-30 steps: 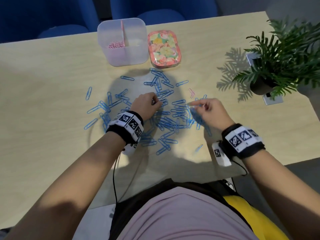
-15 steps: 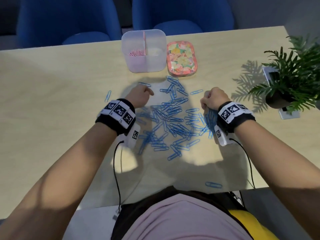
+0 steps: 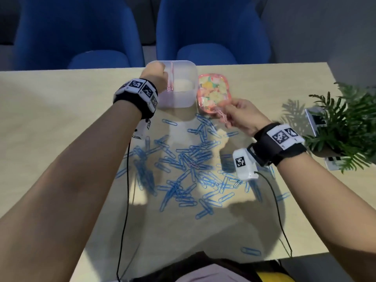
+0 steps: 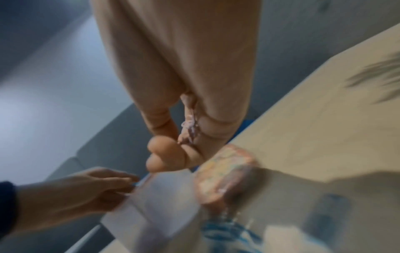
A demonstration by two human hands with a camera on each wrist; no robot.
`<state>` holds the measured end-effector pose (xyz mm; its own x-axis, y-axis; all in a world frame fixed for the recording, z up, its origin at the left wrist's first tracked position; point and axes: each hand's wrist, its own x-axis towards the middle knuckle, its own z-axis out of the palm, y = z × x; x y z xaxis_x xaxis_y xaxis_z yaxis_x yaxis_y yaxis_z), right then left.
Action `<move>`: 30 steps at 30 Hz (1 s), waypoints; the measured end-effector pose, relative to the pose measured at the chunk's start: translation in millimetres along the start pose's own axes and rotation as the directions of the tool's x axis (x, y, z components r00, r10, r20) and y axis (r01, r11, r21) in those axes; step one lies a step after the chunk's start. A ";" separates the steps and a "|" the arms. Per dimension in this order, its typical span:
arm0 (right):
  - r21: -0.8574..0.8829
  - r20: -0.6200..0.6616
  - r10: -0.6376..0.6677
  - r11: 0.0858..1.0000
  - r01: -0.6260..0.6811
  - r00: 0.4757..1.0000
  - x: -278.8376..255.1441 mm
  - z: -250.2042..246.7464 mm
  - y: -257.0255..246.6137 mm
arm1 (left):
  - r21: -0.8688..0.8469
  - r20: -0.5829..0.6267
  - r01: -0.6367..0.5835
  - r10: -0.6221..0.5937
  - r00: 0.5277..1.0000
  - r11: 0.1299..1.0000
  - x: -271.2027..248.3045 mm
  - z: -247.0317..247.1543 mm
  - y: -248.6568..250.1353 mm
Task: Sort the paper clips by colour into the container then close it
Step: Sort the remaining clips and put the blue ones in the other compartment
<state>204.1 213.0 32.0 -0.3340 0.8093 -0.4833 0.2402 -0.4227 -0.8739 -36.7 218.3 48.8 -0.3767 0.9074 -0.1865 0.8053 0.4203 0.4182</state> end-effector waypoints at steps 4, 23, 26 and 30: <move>0.118 0.072 0.044 0.992 -0.052 0.996 22.8 50.0 -47.0 | -0.354 -0.015 -0.099 0.101 0.995 0.930 -2.9 0.5 -19.3; -0.120 0.121 -0.179 0.974 0.193 0.976 34.0 122.2 -71.6 | -0.139 0.206 0.329 -0.298 0.932 0.934 -162.4 17.5 -168.4; -0.364 0.273 -0.217 0.879 0.309 0.937 -27.5 73.5 -38.0 | -0.116 0.234 0.338 -0.305 0.923 0.934 -176.1 29.8 -171.2; -0.777 0.404 0.062 0.550 0.307 0.912 -98.3 10.1 31.2 | -0.127 0.173 0.248 -0.225 0.959 0.960 -183.0 51.5 -165.4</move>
<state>235.2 116.1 51.7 -0.6586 0.5473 -0.5164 0.7374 0.3327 -0.5879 -77.4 -16.9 -31.9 -0.4633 0.7769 -0.4264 0.6217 0.6278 0.4684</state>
